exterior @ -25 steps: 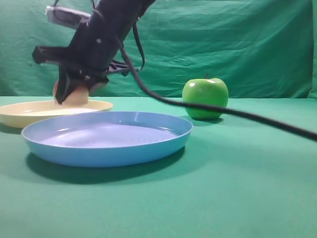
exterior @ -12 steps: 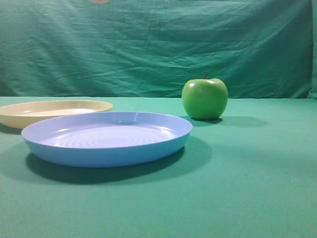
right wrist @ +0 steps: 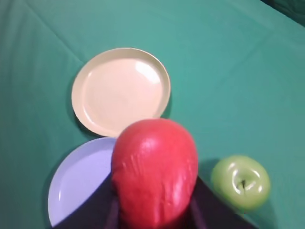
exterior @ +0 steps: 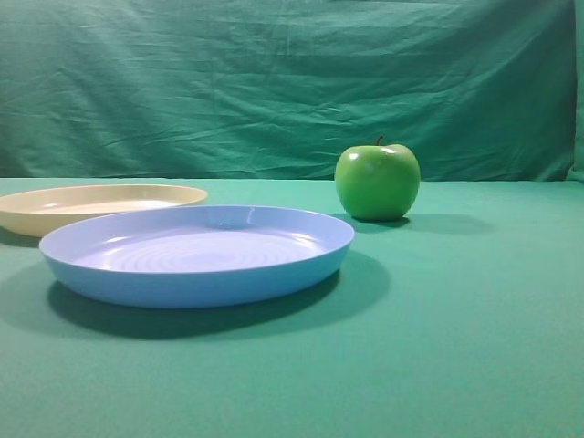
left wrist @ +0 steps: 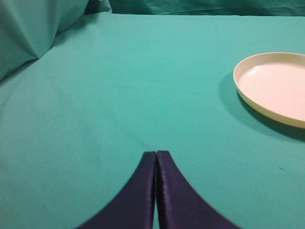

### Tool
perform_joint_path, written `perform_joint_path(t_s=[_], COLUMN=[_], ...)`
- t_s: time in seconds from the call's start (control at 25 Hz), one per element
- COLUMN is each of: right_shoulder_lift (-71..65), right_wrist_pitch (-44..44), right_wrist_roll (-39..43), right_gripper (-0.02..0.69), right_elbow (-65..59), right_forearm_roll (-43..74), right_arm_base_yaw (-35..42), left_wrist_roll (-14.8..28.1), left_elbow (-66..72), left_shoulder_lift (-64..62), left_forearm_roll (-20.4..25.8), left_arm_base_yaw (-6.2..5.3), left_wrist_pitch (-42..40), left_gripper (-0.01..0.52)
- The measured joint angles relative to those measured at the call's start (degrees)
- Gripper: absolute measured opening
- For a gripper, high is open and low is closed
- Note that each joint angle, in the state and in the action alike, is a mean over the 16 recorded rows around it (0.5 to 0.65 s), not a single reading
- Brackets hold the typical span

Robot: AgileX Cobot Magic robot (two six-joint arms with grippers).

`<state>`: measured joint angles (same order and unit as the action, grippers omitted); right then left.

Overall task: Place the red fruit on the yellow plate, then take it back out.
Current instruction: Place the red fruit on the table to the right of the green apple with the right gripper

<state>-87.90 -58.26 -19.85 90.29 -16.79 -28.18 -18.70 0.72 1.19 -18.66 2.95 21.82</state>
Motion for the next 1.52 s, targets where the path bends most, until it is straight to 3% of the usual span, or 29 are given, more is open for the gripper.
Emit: perform_joint_path(t_s=[0.32,0.56,1.04,1.2,1.52], right_shoulder_lift=[15.9,20.4,10.3,6.2,3.4], right_wrist_pitch=[13.8,26.3,47.6,51.3,53.5], right_wrist_roll=[1.3,1.5,1.5,1.5,1.4], right_gripper=[0.200,0.200,0.205,0.260,0.478], right_elbow=[-29.5,-47.3,-60.5,-60.8,-60.8], right_forearm_roll=[1.0,1.0,0.8,0.8,0.8], right_arm_base_yaw=[4.5,6.2,6.5,6.5,6.5], left_wrist_roll=[0.0,0.0,0.0,0.0,0.0], left_elbow=[0.0,0.0,0.0,0.0,0.0], left_shoulder_lift=[0.0,0.0,0.0,0.0,0.0], left_forearm_roll=[0.0,0.0,0.0,0.0,0.0], left_arm_base_yaw=[0.00,0.00,0.00,0.00,0.00], left_wrist_pitch=[0.0,0.0,0.0,0.0,0.0], left_gripper=[0.000,0.000,0.000,0.000,0.000])
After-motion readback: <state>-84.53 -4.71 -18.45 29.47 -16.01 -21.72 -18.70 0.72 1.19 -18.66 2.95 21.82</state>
